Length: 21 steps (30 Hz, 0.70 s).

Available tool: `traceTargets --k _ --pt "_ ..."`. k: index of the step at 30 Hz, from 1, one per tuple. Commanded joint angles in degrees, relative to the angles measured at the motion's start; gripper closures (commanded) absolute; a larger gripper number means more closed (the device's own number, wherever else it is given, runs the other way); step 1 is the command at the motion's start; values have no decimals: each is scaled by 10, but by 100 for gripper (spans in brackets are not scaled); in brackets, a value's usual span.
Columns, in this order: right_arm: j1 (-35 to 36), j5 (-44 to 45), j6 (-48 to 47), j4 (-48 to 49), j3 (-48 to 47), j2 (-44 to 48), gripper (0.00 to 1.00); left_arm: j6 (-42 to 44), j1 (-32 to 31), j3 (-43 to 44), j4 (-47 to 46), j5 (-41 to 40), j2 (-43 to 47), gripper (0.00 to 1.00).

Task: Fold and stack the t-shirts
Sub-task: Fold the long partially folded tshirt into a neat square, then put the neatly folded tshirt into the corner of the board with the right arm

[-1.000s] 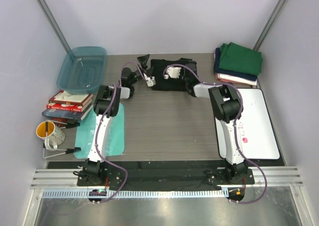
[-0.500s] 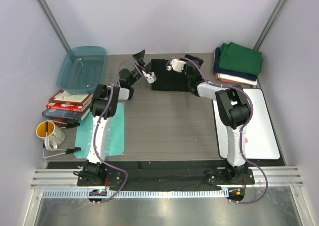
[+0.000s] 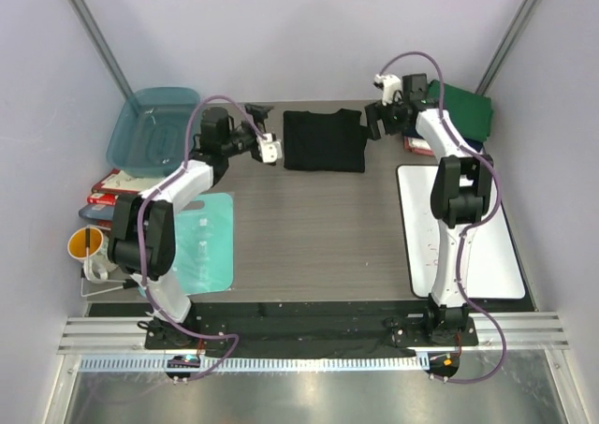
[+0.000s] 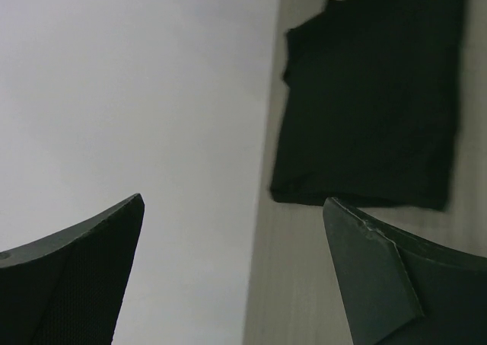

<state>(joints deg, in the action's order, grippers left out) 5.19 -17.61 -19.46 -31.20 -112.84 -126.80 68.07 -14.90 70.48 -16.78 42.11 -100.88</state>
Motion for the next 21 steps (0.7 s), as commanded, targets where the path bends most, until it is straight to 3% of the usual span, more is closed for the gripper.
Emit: traceTargets --k 1,10,17,21 --pt "-24 -171 140 -79 -26 -73 14 52 -22 -28 132 -10 -23 0" --pt "-40 -266 251 -21 -128 -183 14 80 -43 113 146 -78 -148 0" --pt "-40 -285 295 7 -106 -194 15 52 -42 353 127 -133 -311 0" --pt "-42 -280 311 13 -94 -192 16 46 -42 446 131 -121 -375 0"
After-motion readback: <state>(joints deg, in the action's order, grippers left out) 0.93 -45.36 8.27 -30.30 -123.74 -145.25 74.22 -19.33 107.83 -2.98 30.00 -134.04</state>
